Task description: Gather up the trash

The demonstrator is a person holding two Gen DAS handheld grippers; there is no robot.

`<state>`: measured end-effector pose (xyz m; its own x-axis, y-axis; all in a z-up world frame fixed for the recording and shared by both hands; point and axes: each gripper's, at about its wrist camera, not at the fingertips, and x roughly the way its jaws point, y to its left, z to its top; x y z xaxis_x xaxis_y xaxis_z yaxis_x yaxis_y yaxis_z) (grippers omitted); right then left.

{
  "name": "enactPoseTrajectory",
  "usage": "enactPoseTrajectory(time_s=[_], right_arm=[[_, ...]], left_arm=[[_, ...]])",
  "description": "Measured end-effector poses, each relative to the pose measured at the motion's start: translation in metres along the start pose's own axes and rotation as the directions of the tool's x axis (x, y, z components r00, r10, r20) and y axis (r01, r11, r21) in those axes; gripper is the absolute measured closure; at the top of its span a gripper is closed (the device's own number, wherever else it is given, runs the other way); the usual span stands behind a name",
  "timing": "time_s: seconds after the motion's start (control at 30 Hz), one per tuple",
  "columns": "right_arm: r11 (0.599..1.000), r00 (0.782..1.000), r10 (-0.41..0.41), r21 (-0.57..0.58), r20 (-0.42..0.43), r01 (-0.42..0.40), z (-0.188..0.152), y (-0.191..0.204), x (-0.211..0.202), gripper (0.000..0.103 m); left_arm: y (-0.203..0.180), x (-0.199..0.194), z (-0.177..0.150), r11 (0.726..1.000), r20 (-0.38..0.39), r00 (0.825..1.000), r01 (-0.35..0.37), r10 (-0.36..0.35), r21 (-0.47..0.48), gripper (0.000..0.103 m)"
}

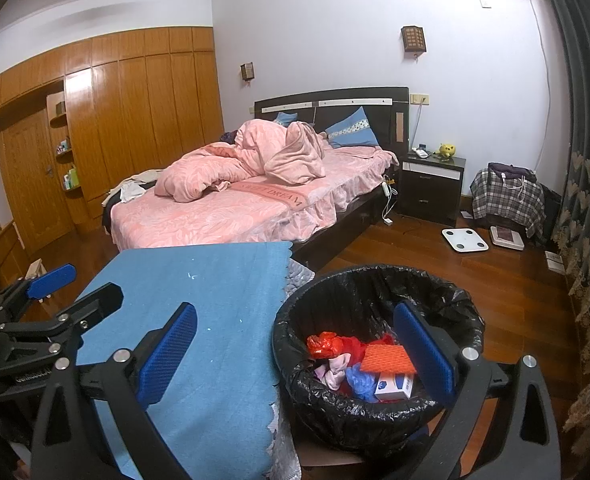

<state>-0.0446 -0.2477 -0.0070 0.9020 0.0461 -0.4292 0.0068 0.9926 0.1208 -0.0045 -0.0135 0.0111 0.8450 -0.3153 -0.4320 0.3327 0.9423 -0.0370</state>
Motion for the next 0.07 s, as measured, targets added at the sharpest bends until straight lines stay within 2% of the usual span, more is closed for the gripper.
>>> enactPoseTrajectory(time_s=[0.07], right_arm=[[1.000,1.000,0.000,0.000,0.000,0.000,0.0003,0.0000,0.0002,0.006]], left_arm=[[-0.0009,0.0011,0.0010,1.000,0.000,1.000,-0.001,0.001,0.001,0.006]])
